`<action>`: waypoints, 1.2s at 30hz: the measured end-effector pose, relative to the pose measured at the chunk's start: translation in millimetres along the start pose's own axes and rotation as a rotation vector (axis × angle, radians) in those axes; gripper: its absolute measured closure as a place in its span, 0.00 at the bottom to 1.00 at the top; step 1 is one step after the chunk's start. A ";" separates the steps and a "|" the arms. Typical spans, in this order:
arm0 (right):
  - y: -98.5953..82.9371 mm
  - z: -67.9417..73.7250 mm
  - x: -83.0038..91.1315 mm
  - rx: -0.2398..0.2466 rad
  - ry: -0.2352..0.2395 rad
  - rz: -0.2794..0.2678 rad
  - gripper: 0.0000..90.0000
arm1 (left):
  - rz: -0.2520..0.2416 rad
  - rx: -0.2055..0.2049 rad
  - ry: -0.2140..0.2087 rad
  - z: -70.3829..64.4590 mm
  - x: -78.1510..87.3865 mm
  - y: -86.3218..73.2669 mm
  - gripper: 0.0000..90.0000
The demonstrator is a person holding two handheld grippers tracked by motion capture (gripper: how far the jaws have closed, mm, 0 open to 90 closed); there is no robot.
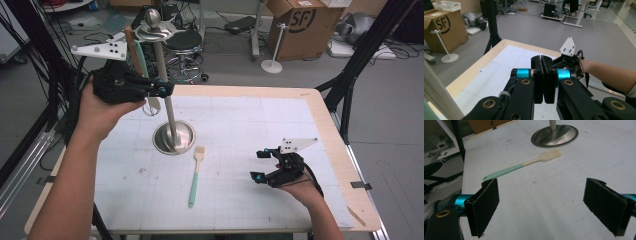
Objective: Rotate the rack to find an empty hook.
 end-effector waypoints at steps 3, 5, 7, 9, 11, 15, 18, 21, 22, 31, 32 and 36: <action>0.0 0.3 0.7 -0.007 0.000 0.002 0.14 | -0.006 -0.007 0.004 2.4 -1.6 5.4 0.98; 0.0 0.0 1.1 -0.005 0.001 0.002 0.14 | -0.005 -0.008 0.019 3.3 -2.5 8.3 0.98; 0.0 0.0 1.2 -0.006 0.002 0.002 0.14 | -0.013 -0.010 0.048 4.6 -1.8 10.6 0.98; 0.0 -0.3 1.3 -0.004 0.003 -0.001 0.14 | -0.029 -0.004 0.082 6.7 1.0 11.8 0.97; 0.2 -0.2 1.8 -0.005 0.003 -0.003 0.14 | -0.049 0.007 0.101 9.8 6.7 11.7 0.97; 0.2 -0.2 1.9 -0.004 0.004 -0.003 0.14 | -0.057 0.015 0.137 14.8 19.4 10.5 0.99; 0.0 -0.4 1.2 -0.004 0.003 -0.001 0.14 | -0.063 0.016 0.157 17.3 27.6 11.3 1.00; -0.1 0.2 0.9 -0.009 0.002 0.004 0.14 | -0.062 0.014 0.173 20.0 32.8 14.1 1.00; -0.1 0.2 0.9 -0.009 0.002 0.004 0.14 | -0.058 0.012 0.181 20.9 33.9 15.3 1.00; 0.1 -1.0 2.0 -0.009 -0.001 -0.003 0.14 | -0.047 0.016 0.234 30.4 42.5 19.9 1.00; 0.1 -0.6 2.0 -0.012 0.000 -0.003 0.14 | -0.044 0.020 0.238 31.8 43.3 18.7 1.00; 0.0 -0.7 2.4 -0.007 0.003 -0.002 0.14 | -0.060 0.028 0.271 35.3 47.3 17.5 1.00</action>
Point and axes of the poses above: each handheld gripper's, and its own axes: x roughly backward along the jaws, y roughly out of its top, z roughly to its left, the point moved 2 cm from there along -x, roughly forward along the jaws, and after that the axes turned 14 degrees about -x, right-handed, at the moved point
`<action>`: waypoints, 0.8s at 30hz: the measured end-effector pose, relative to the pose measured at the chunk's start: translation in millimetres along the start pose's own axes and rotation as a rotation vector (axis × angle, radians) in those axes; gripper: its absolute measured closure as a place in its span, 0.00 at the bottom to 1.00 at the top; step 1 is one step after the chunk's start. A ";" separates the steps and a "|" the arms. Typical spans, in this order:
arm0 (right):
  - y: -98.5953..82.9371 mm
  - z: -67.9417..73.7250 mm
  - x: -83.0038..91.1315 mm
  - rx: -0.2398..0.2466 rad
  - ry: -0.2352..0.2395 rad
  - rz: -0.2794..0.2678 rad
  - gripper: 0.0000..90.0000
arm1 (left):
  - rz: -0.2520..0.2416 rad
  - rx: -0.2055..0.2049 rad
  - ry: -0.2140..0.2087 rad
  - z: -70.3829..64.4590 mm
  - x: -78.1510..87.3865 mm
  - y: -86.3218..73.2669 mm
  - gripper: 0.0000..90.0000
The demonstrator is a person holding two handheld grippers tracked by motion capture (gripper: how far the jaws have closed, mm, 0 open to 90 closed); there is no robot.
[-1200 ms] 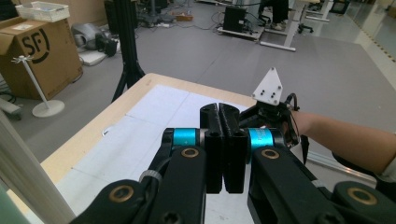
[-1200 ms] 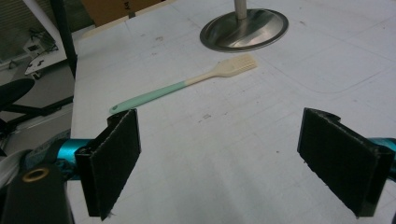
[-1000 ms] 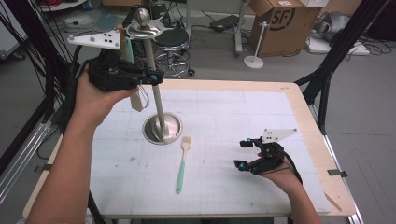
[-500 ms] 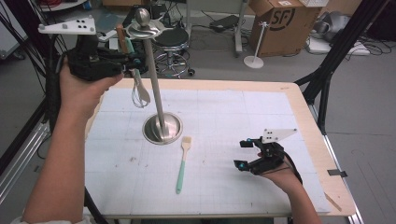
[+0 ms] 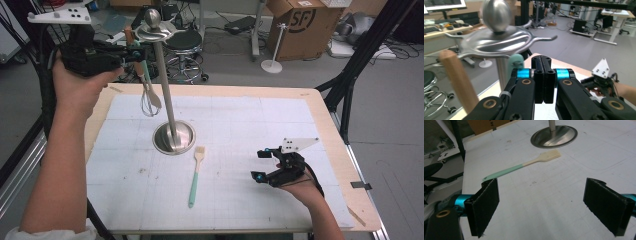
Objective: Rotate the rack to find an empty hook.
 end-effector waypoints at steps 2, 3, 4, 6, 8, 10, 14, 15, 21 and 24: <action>0.1 -0.4 0.0 0.000 0.000 -0.003 0.14 | -0.002 0.005 0.019 2.3 1.9 -0.6 1.00; 0.1 -0.6 0.0 0.000 0.000 -0.004 0.14 | -0.010 0.012 0.019 3.2 2.7 -0.8 1.00; 0.1 -0.5 0.0 -0.001 0.000 -0.002 0.14 | -0.012 0.013 0.019 4.0 3.2 -1.0 1.00; 0.1 -0.5 -0.2 0.000 -0.001 -0.001 0.14 | -0.009 0.008 0.027 5.1 4.3 -1.2 1.00; 0.0 -0.5 -0.3 -0.001 -0.004 0.001 0.14 | -0.010 0.011 0.030 5.9 4.5 -1.7 1.00; 0.0 -0.3 -0.3 -0.002 -0.005 0.001 0.14 | -0.013 0.015 0.034 6.7 4.5 -2.0 1.00; -0.1 -0.1 0.0 -0.001 -0.001 0.001 0.14 | -0.003 0.013 0.049 10.0 6.7 -3.6 1.00; -0.1 -0.1 0.0 -0.002 -0.001 0.001 0.14 | -0.003 0.019 0.060 11.0 7.4 -4.0 1.00; 0.1 -0.5 0.3 0.002 -0.003 -0.004 0.14 | -0.015 0.038 0.077 17.6 9.9 -7.1 1.00; 0.1 -0.8 1.3 0.000 -0.002 -0.005 0.14 | -0.019 0.039 0.083 19.7 9.1 -7.6 1.00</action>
Point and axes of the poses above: each handheld gripper's, and its own axes: x roughly backward along the jaws, y roughly out of its top, z roughly to its left, the point moved 2 cm from there along -x, roughly forward along the jaws, and after that the axes turned 14 degrees about -x, right-handed, at the moved point
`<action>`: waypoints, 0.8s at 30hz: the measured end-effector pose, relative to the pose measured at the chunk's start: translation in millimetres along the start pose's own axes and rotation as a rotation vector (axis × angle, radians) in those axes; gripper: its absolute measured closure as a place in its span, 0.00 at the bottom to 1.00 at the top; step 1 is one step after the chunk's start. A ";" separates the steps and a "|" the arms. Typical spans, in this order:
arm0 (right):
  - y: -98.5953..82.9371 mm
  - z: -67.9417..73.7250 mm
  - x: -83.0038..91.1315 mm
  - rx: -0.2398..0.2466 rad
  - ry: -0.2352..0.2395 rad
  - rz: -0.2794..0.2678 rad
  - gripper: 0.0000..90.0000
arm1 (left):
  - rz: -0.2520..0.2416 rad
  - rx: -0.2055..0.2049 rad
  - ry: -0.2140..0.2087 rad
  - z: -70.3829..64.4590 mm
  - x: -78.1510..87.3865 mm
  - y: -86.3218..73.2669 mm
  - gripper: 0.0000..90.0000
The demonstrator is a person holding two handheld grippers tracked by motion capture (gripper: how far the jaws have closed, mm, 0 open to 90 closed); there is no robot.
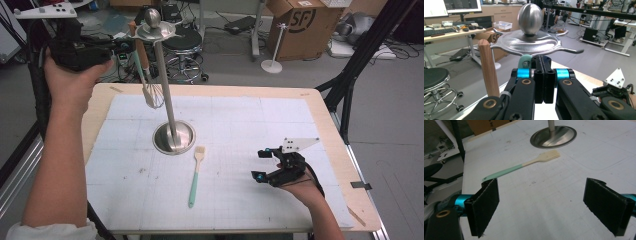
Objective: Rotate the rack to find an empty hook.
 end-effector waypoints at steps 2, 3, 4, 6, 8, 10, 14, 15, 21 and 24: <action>0.2 -0.2 0.7 -0.001 -0.003 -0.003 0.14 | -0.002 0.004 0.002 1.1 -0.4 -0.3 1.00; 0.2 -0.3 0.9 0.000 -0.002 -0.003 0.14 | -0.002 0.005 0.000 1.4 -0.5 -0.5 1.00; 0.1 -0.1 1.0 -0.002 -0.001 -0.002 0.14 | -0.002 0.006 -0.002 1.2 -0.6 -0.5 1.00; 0.0 -0.1 1.1 -0.003 -0.002 0.000 0.14 | 0.008 0.001 -0.003 -0.3 -0.6 -0.7 1.00; 0.0 -0.1 1.1 -0.003 -0.001 0.000 0.14 | 0.016 -0.007 -0.009 -3.4 -0.7 -0.7 1.00; 0.0 0.0 1.2 -0.002 -0.001 -0.001 0.14 | 0.016 -0.016 -0.019 -8.0 0.1 -0.5 1.00; 0.2 0.8 0.9 0.002 0.001 -0.003 0.14 | 0.008 -0.018 -0.040 -17.0 0.4 -4.7 1.00; 0.3 1.2 0.8 0.003 0.000 -0.003 0.14 | 0.006 -0.018 -0.046 -18.8 0.3 -6.0 1.00; 0.5 2.8 1.0 0.007 0.002 -0.003 0.14 | 0.012 -0.034 -0.082 -31.4 -4.0 -5.8 1.00; 0.7 2.4 0.9 0.007 0.001 -0.005 0.14 | 0.017 -0.052 -0.108 -39.4 -9.1 -3.4 1.00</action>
Point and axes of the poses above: each handheld gripper's, and its own axes: x roughly backward along the jaws, y roughly out of its top, z roughly to its left, the point moved 2 cm from there along -x, roughly forward along the jaws, and after that the axes turned 14 degrees about -x, right-handed, at the moved point
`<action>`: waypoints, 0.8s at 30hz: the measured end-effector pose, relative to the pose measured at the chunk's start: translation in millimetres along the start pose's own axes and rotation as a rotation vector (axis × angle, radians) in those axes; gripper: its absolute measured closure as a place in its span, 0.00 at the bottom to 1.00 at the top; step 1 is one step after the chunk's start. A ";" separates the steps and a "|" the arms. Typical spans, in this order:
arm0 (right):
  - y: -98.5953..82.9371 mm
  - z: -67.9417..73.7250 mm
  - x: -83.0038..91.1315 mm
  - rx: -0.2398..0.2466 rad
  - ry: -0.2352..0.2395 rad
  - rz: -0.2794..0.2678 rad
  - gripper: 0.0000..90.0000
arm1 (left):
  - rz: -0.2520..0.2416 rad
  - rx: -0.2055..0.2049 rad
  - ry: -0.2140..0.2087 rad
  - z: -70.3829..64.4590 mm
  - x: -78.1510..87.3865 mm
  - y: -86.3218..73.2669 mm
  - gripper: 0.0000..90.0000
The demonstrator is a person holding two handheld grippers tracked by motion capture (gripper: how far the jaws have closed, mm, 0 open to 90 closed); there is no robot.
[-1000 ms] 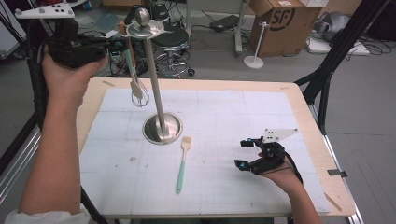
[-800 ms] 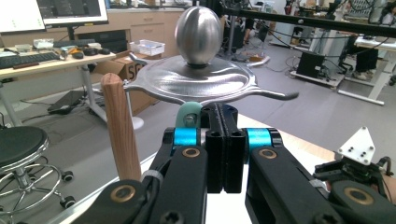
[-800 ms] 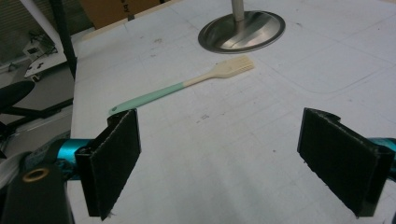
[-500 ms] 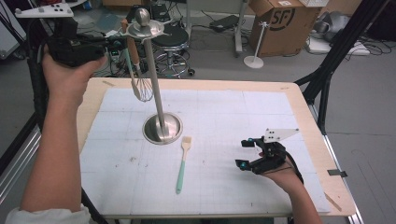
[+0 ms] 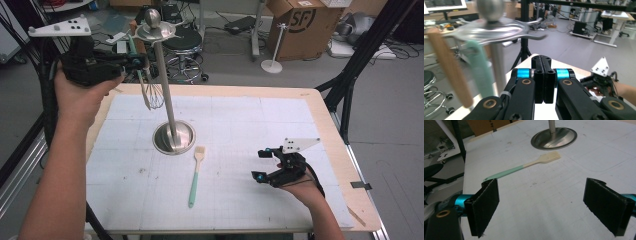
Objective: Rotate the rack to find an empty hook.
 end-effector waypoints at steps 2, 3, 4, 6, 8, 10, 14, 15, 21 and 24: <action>-0.1 -0.2 -0.1 -0.001 0.001 0.003 0.14 | 0.003 -0.011 -0.016 -4.3 -4.7 1.8 1.00; -0.1 0.0 0.0 -0.003 0.001 0.004 0.14 | 0.002 -0.013 -0.022 -6.4 -7.4 2.8 1.00; -0.1 0.1 0.0 -0.003 0.001 0.004 0.14 | 0.000 -0.014 -0.029 -8.2 -9.8 3.7 1.00; 0.0 -0.3 0.2 0.001 -0.001 -0.001 0.14 | -0.002 -0.020 -0.043 -11.5 -14.8 5.7 1.00; 0.0 -0.2 0.6 -0.002 0.001 -0.001 0.14 | -0.003 -0.024 -0.049 -14.1 -18.7 7.7 1.00; 0.0 -0.1 0.8 -0.004 0.003 0.000 0.14 | -0.007 -0.026 -0.053 -16.0 -21.6 10.2 1.00; 0.0 -0.4 0.6 -0.001 0.001 0.000 0.14 | -0.017 -0.034 -0.048 -17.3 -24.4 16.5 1.00; 0.0 -0.3 0.7 -0.002 0.001 0.000 0.14 | -0.019 -0.035 -0.048 -17.4 -25.0 18.2 1.00; 0.0 -0.7 1.3 -0.004 -0.001 -0.001 0.14 | -0.014 -0.046 -0.031 -16.5 -29.9 26.1 1.00; 0.1 -0.7 1.6 -0.003 0.001 -0.003 0.14 | -0.015 -0.039 -0.011 -13.6 -30.5 26.0 1.00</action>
Point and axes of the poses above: each handheld gripper's, and its own axes: x roughly backward along the jaws, y roughly out of its top, z roughly to its left, the point moved 2 cm from there along -x, roughly forward along the jaws, and after that the axes turned 14 degrees about -x, right-handed, at the moved point
